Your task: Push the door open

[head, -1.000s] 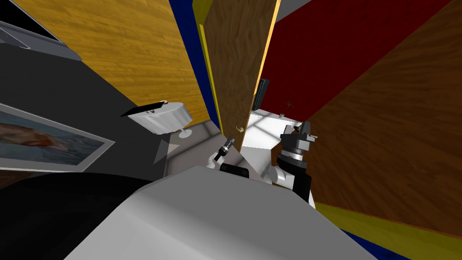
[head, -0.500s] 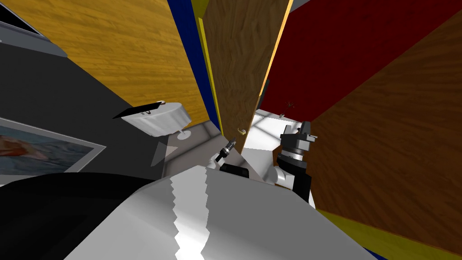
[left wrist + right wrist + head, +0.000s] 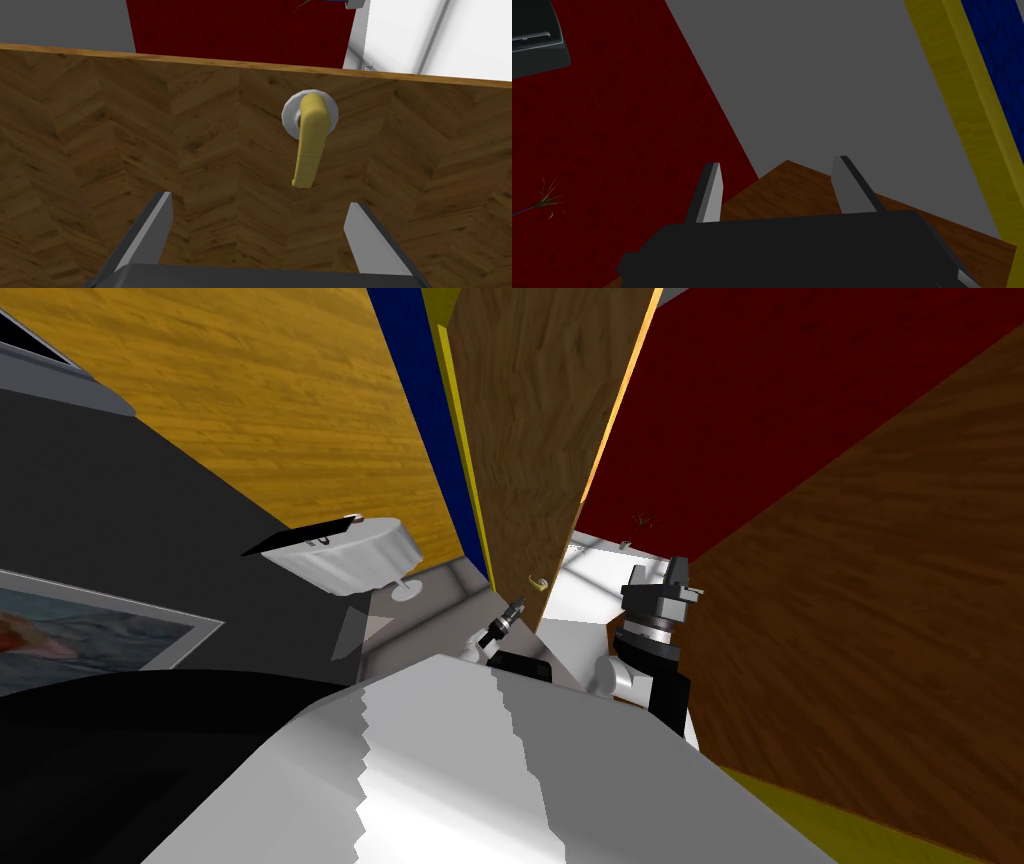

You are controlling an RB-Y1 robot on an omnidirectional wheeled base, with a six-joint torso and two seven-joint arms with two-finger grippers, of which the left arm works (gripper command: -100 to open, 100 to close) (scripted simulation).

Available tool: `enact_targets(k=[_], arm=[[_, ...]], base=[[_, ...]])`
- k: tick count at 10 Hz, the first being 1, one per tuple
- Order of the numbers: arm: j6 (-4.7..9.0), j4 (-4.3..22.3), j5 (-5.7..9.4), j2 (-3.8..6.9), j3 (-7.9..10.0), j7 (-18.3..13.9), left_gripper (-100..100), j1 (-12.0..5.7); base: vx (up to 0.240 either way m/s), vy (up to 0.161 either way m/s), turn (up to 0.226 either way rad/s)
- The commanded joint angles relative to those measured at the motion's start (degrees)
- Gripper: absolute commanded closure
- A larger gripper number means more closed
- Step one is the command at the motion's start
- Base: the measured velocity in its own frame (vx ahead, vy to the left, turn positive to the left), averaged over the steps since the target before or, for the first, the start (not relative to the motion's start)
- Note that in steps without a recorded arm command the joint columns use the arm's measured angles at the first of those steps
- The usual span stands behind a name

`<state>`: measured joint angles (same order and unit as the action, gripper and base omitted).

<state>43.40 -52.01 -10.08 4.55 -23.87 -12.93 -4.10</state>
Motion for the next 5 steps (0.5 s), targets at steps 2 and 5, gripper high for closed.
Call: enact_targets(k=[2,5], arm=[[0.72,3.2,-0.38,-0.38,-0.85,-0.4,-100,-1.31],[1.93,7.9,-0.96,-0.91,-2.20,-1.1,-100,-2.98]], base=[[0.086,0.067,-0.022],[0.115,0.079,-0.025]])
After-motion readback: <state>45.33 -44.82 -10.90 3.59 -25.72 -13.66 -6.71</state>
